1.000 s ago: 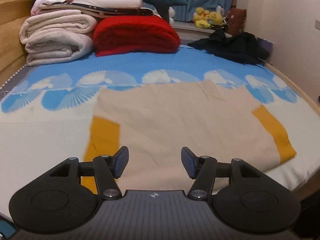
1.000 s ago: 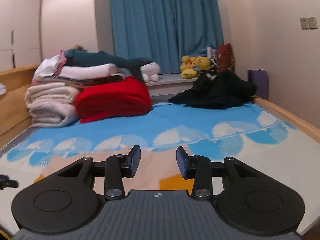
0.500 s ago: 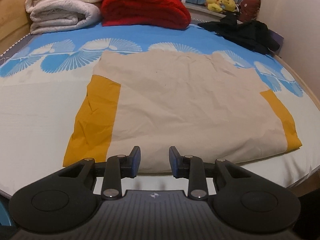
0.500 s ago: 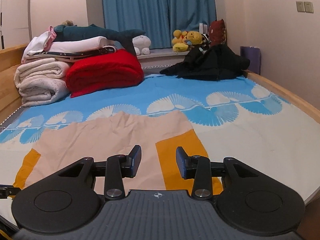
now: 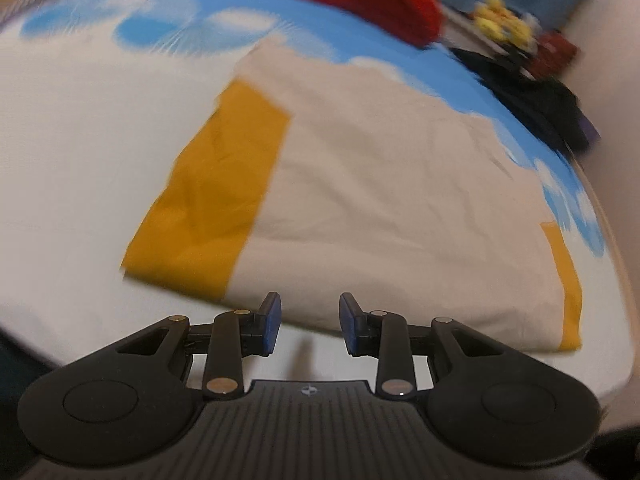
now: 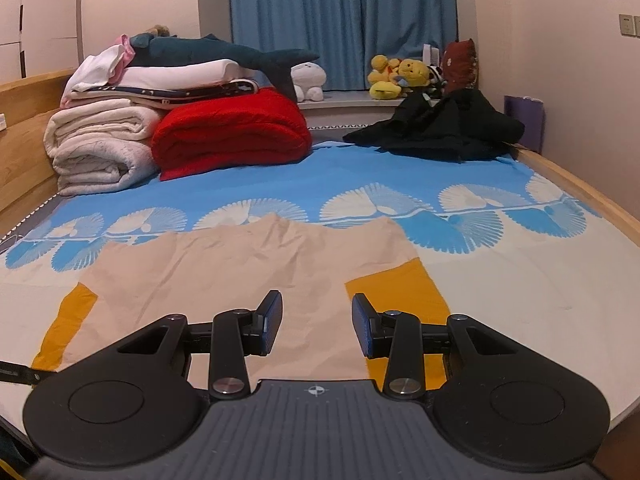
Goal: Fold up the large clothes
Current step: 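Grasp the yellow side panel with the left gripper and lift it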
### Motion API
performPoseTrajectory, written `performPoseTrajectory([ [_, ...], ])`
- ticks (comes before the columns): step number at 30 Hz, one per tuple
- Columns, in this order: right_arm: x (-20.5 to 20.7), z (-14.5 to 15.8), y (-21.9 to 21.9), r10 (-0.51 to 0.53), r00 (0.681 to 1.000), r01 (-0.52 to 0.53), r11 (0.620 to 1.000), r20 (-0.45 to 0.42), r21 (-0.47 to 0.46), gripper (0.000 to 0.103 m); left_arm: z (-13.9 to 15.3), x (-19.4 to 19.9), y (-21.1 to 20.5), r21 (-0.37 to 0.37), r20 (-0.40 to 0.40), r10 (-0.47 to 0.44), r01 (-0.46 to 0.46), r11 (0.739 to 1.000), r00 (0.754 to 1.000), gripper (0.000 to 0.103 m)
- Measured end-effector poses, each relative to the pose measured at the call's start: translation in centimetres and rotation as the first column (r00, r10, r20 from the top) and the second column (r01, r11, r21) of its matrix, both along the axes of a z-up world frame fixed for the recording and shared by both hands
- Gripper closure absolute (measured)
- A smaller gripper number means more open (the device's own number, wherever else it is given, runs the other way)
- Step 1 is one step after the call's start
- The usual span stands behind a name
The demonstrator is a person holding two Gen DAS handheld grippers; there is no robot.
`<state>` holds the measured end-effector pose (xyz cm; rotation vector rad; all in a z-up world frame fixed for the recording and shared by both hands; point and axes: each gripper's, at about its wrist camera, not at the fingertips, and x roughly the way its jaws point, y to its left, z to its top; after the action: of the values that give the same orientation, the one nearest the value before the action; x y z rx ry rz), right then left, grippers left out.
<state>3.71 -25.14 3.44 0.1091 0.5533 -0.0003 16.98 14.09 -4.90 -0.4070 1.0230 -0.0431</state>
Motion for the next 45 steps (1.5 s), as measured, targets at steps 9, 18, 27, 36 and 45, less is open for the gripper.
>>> performPoseTrajectory([
  [9, 0.7, 0.1, 1.1, 0.025, 1.0, -0.025, 1.0, -0.008, -0.006, 0.063, -2.5, 0.3, 5.9, -0.199, -0.136, 0.245, -0.268, 0.942, 0.96, 0.046],
  [18, 0.9, -0.3, 0.4, 0.033, 0.999, -0.032, 0.999, -0.022, 0.014, 0.063, -4.8, 0.3, 7.9, -0.267, -0.174, 0.421, -0.454, 0.85, 0.89, 0.046],
  [27, 0.8, -0.9, -0.7, 0.017, 0.999, -0.016, 0.999, -0.046, 0.028, 0.063, -6.2, 1.0, 7.6, -0.338, -0.075, 0.522, -0.514, 0.789, 0.85, 0.047],
  [36, 1.1, -1.5, -0.6, 0.002, 0.998, 0.0, 1.0, -0.07, 0.02, 0.063, -6.1, 1.3, 8.0, -0.369, -0.04, 0.523, -0.499, 0.784, 0.851, 0.092],
  [45, 2.9, -1.9, 3.8, 0.064, 0.994, -0.056, 0.995, -0.093, 0.087, 0.063, 2.3, -0.7, 9.2, -0.278, 0.125, 0.405, -0.36, 0.891, 0.906, 0.1],
])
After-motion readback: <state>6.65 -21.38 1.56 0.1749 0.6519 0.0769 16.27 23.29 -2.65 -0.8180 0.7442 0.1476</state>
